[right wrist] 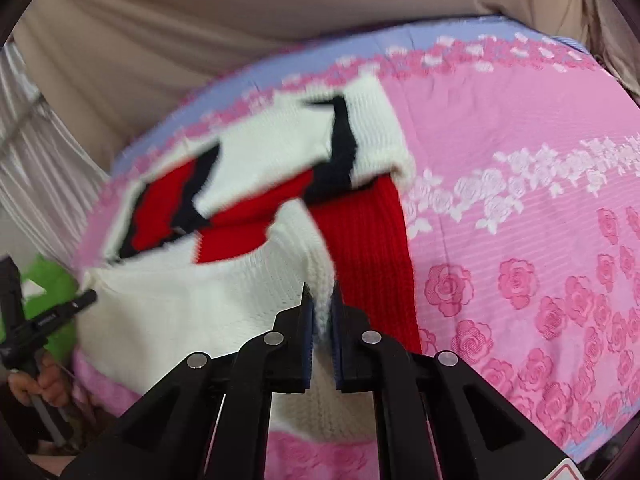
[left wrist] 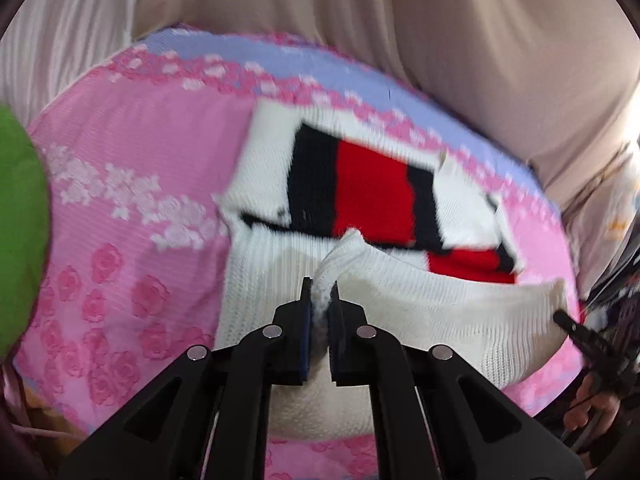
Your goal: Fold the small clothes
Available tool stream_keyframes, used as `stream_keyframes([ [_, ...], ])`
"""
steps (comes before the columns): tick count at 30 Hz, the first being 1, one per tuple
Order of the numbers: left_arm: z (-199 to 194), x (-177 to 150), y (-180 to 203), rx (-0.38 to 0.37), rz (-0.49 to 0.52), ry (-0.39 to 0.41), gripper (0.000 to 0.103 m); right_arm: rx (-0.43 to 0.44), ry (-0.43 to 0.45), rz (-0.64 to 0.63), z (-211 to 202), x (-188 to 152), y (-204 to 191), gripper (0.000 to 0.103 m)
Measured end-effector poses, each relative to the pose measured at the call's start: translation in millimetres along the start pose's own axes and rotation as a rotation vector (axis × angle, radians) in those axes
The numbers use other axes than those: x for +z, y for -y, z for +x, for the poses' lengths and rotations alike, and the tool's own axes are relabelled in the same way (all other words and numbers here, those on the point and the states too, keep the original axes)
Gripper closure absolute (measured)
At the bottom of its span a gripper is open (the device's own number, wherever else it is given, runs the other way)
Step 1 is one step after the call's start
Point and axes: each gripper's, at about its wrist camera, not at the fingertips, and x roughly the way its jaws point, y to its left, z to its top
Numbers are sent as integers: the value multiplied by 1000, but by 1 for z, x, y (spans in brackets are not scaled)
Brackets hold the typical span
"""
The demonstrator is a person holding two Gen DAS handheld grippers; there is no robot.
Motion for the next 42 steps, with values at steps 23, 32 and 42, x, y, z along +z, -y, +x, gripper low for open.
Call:
stream_keyframes([
  [23,167,143,9,190,2,-24,74,-82,54,103,143,184,-5,85],
  [32,82,33,-27,238,-165,-59,43,-171,22,153,63,46,21,57],
  [42,105,13,-35,286,-277,-140,81,-114,-27,169,83,36,20,71],
])
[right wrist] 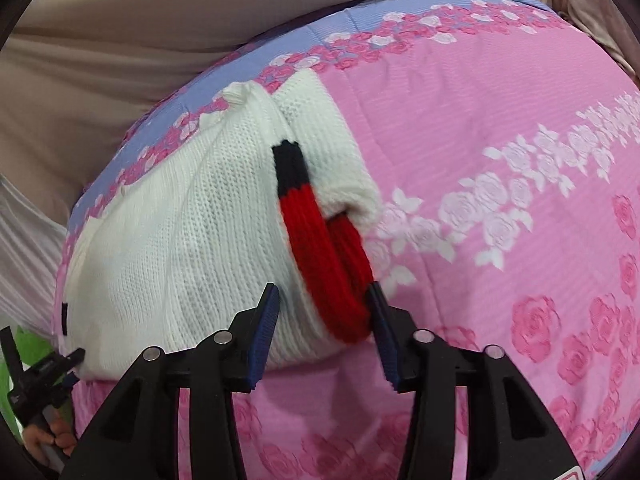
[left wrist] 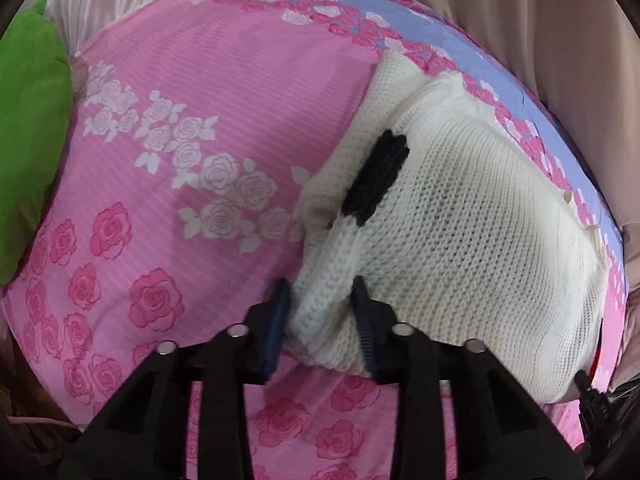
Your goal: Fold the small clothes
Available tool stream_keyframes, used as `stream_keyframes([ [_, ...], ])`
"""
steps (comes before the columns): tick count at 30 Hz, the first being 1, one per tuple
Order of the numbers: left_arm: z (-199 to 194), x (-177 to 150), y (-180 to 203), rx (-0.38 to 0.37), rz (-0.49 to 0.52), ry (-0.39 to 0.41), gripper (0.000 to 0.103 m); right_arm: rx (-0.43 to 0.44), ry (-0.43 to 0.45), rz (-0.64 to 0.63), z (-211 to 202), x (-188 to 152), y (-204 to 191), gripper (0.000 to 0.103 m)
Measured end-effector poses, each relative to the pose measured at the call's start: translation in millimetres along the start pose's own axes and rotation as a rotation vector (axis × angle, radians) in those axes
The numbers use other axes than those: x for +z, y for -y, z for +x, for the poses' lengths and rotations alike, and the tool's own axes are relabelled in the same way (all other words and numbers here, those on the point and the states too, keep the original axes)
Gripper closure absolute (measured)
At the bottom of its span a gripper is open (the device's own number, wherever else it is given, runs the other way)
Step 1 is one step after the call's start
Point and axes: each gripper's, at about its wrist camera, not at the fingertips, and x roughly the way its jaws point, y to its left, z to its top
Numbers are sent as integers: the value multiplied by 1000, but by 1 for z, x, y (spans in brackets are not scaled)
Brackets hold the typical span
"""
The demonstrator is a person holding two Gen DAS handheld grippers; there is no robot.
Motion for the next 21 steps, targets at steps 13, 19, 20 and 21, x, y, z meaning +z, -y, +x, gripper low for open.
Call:
stream_keyframes([
  [13,-60,-38,-38,0,164,-141,93,-121,1,-62,-72,-22,35,96],
  [19,-64,-110,-79,18,167,-284,91,-164,-165,-40,-97,-107,78,96],
  [20,-65,-111,-79,-5,163,-284,89,-157,-186,-27,-96,-117,83,95],
  [21,-69,-109,-76,-20,173,-261,88,-125,-217,4,-93,-129,90,92],
])
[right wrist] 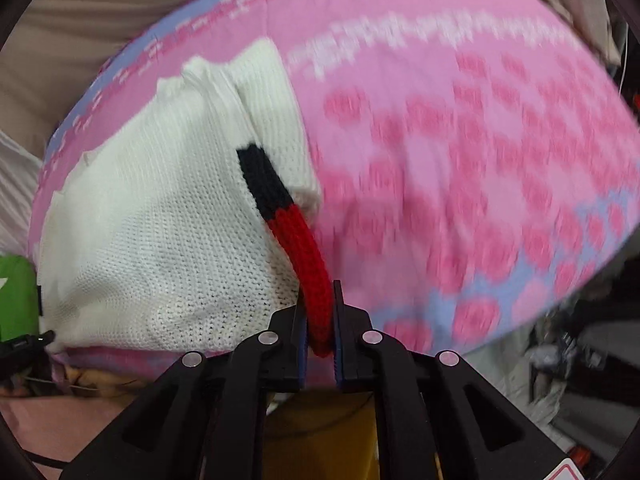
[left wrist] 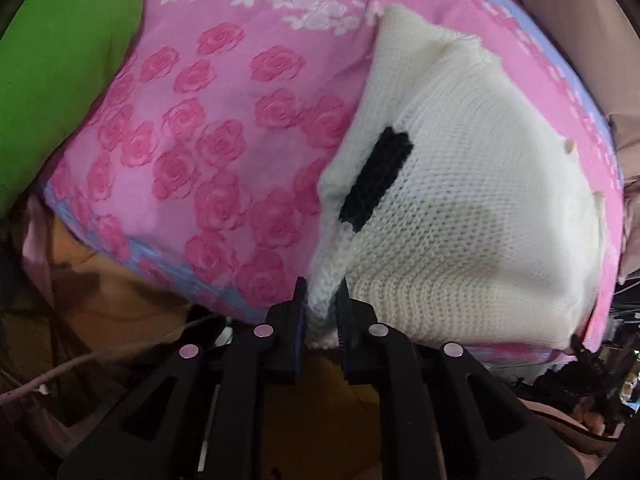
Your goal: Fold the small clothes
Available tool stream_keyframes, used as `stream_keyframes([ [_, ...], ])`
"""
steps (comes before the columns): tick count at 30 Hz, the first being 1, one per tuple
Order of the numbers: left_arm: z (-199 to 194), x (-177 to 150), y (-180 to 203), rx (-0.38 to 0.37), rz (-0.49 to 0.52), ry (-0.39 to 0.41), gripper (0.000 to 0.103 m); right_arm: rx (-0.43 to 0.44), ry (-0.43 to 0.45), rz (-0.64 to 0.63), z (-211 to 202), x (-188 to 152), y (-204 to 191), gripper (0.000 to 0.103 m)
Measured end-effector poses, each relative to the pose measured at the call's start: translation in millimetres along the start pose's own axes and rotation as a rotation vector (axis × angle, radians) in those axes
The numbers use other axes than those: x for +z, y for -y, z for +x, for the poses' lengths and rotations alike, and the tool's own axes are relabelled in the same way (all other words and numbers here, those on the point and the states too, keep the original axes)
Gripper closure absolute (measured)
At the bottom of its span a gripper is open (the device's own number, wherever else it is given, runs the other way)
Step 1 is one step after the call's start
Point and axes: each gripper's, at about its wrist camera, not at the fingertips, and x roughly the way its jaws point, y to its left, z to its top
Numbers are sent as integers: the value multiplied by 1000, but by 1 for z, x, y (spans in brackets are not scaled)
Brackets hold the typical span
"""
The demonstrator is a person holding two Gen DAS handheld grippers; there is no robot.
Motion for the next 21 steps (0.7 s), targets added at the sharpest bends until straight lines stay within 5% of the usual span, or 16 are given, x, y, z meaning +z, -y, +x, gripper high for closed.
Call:
stream_keyframes([
  [2,-25,8,16,-8,53,117,86,20,13,12,-1,-6,-1,79],
  [5,-60,27,39,-52,83,281,46,37,131,10,-28,12,-18,74],
  [6,-64,36,47,-70,83,319,41,54,204,4,-42,23,-27,62],
  [7,-64,51,57,-98,89,341,41,60,249,-7,-49,32,-34,50],
  [11,-20,102,87,-101,97,299,38,91,301,-85,-40,82,-75,46],
  [14,23,126,100,-57,119,224,45,79,264,-103,0,115,-99,42],
  [16,44,134,106,-28,156,182,68,64,232,-84,27,134,-102,42],
  [17,43,133,106,-26,154,178,88,51,207,-91,38,138,-105,42],
  [18,40,133,104,-53,141,182,96,42,176,-106,49,142,-109,51],
  [19,33,134,101,-75,124,189,96,52,163,-113,51,140,-111,85],
  [20,20,134,100,-96,115,221,96,61,155,-108,50,140,-111,96],
  [21,8,134,99,-107,123,252,96,69,169,-92,42,139,-112,95],
])
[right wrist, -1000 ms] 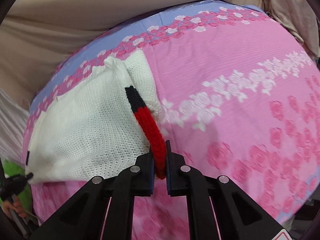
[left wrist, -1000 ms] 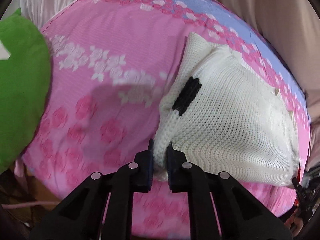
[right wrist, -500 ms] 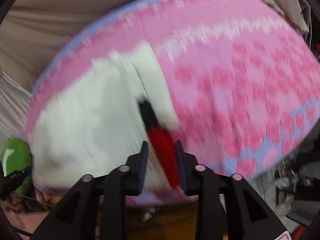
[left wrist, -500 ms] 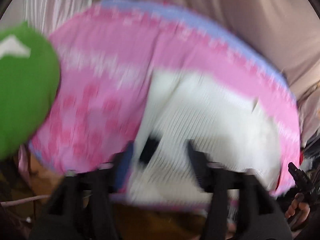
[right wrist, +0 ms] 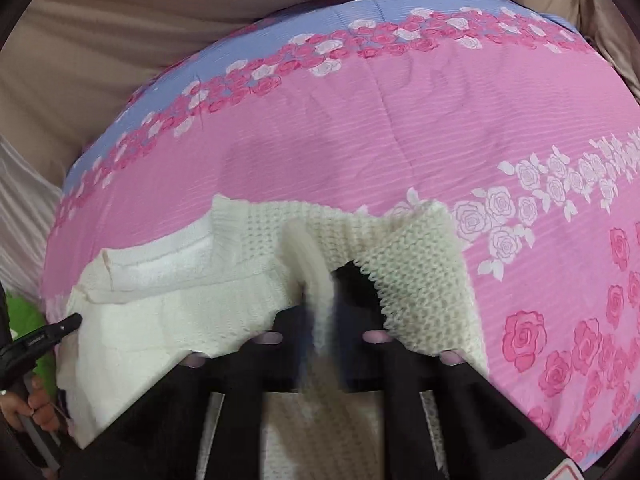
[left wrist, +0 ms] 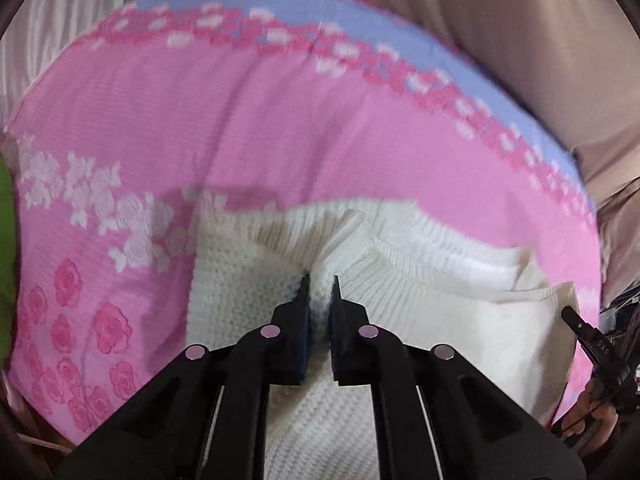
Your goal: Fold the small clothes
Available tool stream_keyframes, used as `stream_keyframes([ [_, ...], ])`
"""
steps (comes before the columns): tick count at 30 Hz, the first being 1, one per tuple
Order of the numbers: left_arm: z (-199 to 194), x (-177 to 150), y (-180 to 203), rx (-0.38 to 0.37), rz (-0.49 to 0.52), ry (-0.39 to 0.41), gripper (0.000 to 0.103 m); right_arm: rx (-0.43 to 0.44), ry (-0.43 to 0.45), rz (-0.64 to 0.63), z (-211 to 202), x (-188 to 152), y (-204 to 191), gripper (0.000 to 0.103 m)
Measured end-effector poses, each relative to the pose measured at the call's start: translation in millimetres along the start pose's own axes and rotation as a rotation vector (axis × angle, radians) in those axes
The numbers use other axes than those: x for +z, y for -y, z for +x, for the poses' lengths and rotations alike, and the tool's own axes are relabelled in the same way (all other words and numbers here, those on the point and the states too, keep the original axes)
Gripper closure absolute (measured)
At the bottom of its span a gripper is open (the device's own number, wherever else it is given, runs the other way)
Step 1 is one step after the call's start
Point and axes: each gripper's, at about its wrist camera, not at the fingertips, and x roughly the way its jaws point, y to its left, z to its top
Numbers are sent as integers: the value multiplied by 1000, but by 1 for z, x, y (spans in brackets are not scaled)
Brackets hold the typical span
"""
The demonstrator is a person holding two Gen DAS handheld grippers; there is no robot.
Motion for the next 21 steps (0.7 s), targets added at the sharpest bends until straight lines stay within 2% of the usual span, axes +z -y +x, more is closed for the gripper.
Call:
stream_keyframes([
  [3,-24,12,6,15,14,79,96,56,143,9,-46,6,-2,96],
  [6,-1,28,5,69,26,57,96,52,217,41,-66,19,8,96],
  [9,52,27,0,153,51,-40,96,7,139,78,-30,33,25,97],
  [11,57,24,0,165,82,-2,96,-19,42,103,10,33,38,97],
  [12,56,24,2,170,86,-4,96,-3,35,100,21,32,41,98],
  [14,52,26,3,163,85,-13,93,5,38,108,17,32,39,97],
  [16,34,23,3,135,59,15,91,3,42,101,5,32,33,93],
  [17,19,20,3,132,45,43,91,-27,81,89,-8,30,28,93],
  [18,5,15,4,129,46,62,92,-54,131,83,-23,27,26,84],
  [19,-9,9,10,118,66,79,92,-72,183,84,-41,20,22,79],
  [21,-22,-1,28,79,108,81,92,-12,207,75,-64,3,9,80],
])
